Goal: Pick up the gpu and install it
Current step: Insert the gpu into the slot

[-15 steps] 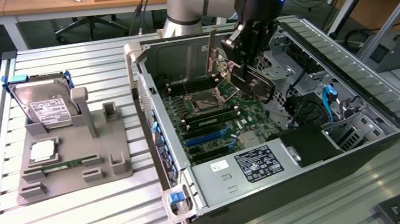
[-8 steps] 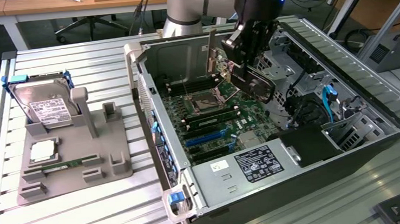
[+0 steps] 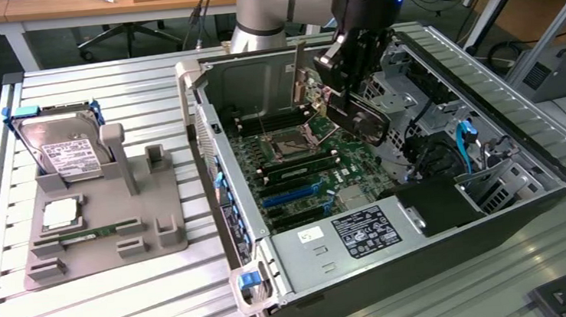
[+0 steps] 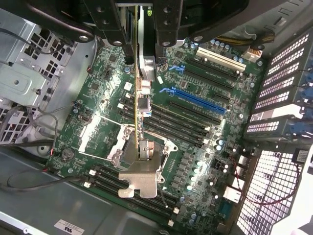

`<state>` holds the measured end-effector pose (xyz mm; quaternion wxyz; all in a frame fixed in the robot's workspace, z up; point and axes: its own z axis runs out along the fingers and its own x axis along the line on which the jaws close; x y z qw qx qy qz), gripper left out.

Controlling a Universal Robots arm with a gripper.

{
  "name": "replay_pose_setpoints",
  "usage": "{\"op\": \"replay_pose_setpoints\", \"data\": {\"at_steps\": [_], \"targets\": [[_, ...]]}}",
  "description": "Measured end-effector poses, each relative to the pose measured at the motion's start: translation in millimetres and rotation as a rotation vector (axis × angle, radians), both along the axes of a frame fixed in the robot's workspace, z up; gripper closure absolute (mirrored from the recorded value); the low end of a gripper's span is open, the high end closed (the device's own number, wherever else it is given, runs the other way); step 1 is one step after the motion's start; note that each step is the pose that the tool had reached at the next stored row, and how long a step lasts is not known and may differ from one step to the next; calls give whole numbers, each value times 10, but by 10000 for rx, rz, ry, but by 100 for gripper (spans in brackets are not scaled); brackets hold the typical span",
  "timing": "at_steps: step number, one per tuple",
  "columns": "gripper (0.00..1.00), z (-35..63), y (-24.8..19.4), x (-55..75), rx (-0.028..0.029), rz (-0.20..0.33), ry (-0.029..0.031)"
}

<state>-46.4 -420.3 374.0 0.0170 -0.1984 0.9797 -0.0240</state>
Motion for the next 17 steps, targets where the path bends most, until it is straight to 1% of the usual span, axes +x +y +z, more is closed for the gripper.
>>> {"op": "replay_pose_setpoints", "data": {"at_steps": [17], "targets": [[73, 0, 0, 0, 0, 174, 0]]}}
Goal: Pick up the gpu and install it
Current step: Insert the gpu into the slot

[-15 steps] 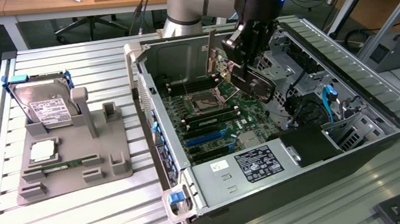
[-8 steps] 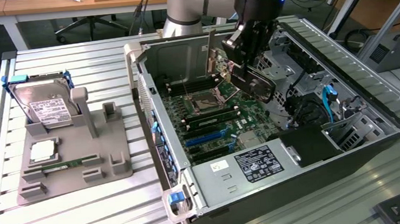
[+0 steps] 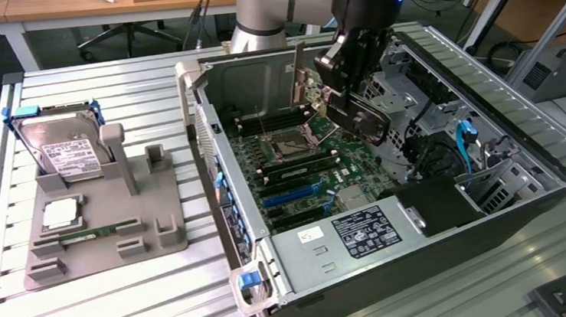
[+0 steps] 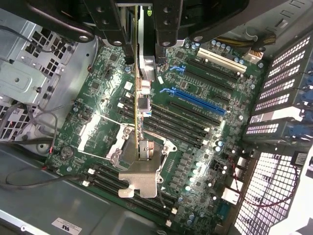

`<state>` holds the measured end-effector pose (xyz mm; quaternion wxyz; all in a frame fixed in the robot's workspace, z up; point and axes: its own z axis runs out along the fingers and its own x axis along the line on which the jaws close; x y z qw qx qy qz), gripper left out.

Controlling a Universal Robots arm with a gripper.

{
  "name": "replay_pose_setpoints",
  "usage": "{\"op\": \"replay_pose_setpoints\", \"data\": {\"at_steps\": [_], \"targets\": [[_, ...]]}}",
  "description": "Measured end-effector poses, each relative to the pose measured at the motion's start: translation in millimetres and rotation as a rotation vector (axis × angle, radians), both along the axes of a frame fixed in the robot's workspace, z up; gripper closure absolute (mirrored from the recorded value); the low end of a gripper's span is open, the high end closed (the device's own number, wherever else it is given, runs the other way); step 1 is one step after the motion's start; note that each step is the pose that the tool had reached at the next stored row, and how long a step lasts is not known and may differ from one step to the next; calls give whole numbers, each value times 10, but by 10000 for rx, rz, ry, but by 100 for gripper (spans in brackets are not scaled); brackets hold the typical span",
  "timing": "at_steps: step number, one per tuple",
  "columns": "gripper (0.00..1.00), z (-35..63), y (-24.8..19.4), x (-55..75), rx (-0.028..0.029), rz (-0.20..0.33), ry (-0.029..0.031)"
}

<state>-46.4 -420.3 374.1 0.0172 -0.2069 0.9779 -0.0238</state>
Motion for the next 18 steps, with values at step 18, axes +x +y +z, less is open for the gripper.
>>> {"op": "replay_pose_setpoints", "data": {"at_steps": [18], "targets": [[73, -1, 0, 0, -1, 208, 0]]}}
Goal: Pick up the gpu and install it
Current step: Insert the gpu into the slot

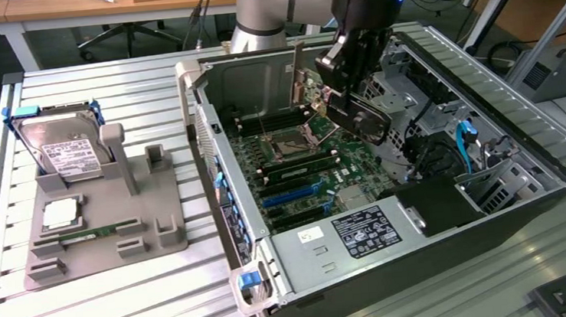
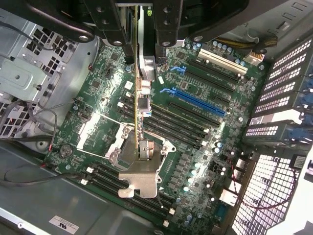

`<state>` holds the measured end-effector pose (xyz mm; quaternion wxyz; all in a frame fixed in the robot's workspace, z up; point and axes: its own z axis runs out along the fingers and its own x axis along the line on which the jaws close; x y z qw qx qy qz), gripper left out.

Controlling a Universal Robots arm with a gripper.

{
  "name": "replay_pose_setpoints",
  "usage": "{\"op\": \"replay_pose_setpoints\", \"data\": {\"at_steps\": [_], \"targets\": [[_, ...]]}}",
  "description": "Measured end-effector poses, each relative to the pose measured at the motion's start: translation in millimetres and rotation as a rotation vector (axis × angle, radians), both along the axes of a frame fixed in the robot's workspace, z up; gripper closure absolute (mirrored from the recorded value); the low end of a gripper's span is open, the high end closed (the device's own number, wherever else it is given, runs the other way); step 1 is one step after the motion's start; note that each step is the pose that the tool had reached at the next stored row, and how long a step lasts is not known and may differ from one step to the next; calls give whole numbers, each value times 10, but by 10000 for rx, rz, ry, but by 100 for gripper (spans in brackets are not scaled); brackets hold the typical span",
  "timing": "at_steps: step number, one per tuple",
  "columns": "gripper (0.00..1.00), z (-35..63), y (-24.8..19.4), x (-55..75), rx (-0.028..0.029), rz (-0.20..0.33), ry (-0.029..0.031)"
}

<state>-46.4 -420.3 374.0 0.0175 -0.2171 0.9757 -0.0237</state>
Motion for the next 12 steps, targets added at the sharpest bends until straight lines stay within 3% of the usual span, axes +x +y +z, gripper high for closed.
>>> {"op": "replay_pose_setpoints", "data": {"at_steps": [12], "targets": [[73, 0, 0, 0, 0, 190, 0]]}}
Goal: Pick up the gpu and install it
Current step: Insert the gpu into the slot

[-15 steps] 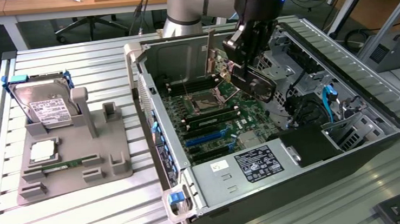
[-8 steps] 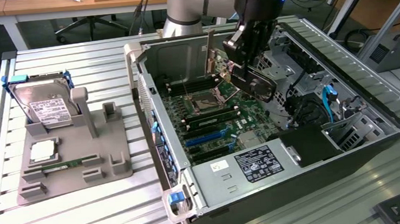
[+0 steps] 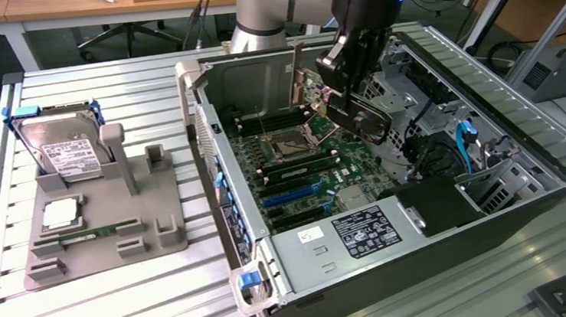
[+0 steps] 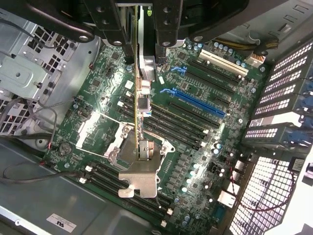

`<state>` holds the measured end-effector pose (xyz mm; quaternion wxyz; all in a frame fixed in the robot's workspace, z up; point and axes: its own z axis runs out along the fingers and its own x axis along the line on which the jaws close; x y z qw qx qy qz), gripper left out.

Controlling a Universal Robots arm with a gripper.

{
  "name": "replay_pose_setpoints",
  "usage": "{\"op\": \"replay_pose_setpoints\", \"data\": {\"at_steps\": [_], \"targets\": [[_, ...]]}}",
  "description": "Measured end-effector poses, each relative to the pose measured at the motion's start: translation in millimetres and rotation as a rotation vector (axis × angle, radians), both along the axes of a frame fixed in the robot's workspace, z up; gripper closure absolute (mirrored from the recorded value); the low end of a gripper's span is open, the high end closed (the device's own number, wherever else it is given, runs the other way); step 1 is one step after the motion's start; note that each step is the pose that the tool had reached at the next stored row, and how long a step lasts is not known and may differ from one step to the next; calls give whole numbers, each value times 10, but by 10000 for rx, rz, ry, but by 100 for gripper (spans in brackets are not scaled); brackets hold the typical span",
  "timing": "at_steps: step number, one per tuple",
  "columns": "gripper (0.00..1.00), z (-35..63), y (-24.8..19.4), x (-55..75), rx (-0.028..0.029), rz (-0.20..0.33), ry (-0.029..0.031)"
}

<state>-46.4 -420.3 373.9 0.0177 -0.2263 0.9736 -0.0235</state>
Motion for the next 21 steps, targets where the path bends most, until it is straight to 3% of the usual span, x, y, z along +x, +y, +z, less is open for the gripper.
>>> {"op": "replay_pose_setpoints", "data": {"at_steps": [21], "targets": [[73, 0, 0, 0, 0, 210, 0]]}}
